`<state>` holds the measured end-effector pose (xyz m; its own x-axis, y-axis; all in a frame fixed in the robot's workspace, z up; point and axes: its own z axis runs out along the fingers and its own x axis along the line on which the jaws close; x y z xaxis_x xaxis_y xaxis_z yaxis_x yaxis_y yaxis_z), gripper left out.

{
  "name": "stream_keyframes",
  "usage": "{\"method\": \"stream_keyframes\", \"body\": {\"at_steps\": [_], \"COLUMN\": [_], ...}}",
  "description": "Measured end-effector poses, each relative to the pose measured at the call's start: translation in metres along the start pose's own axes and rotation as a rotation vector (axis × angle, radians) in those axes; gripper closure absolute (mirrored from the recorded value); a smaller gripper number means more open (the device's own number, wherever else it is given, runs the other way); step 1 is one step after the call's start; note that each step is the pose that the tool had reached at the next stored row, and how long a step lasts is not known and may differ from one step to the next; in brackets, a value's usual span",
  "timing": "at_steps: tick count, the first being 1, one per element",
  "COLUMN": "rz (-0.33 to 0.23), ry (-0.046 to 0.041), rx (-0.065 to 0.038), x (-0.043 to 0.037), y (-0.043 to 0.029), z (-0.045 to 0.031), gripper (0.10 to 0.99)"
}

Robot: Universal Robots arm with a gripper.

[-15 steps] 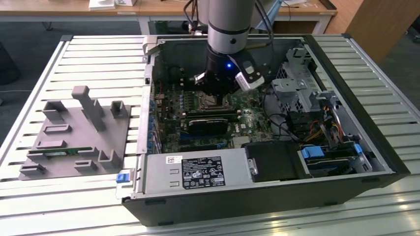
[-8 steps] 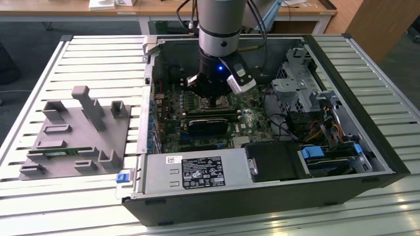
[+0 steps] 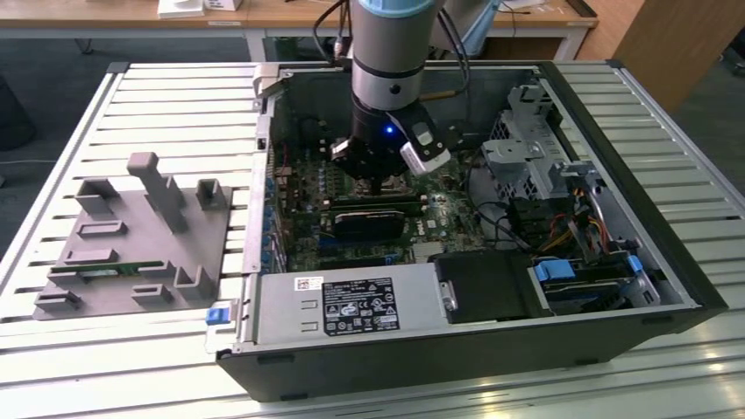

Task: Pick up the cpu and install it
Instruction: 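Install the second cpu locking lever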

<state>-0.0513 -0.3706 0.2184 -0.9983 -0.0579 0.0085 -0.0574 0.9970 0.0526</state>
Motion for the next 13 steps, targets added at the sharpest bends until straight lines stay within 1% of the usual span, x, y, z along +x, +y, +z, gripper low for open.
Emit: {"method": "stream_keyframes", "body": {"at_steps": [2,3,4,5,6,8,10,13], "rz": [0.000,0.000,0.000,0.000,-0.001,0.000,-0.001,-0.001], "ry": [-0.0017,-0.0023,-0.0028,-0.0031,-0.0032,-0.0033,-0.0038,-0.0046], "rx": [-0.024,-0.035,-0.043,-0.049,-0.051,-0.053,-0.061,-0.076], "x": [0.0004,0.0009,0.0019,0.0029,0.0039,0.0066,0.0111,0.0170], "y": [-0.0018,-0.0029,-0.0041,-0.0059,-0.0089,-0.0123,-0.0138,-0.0136], "z": [0.0001,0.0001,0.0001,0.0002,0.0004,0.0010,0.0013,0.0020], "gripper": [0.980,0.980,0.980,0.980,0.980,0.980,0.980,0.980]}}
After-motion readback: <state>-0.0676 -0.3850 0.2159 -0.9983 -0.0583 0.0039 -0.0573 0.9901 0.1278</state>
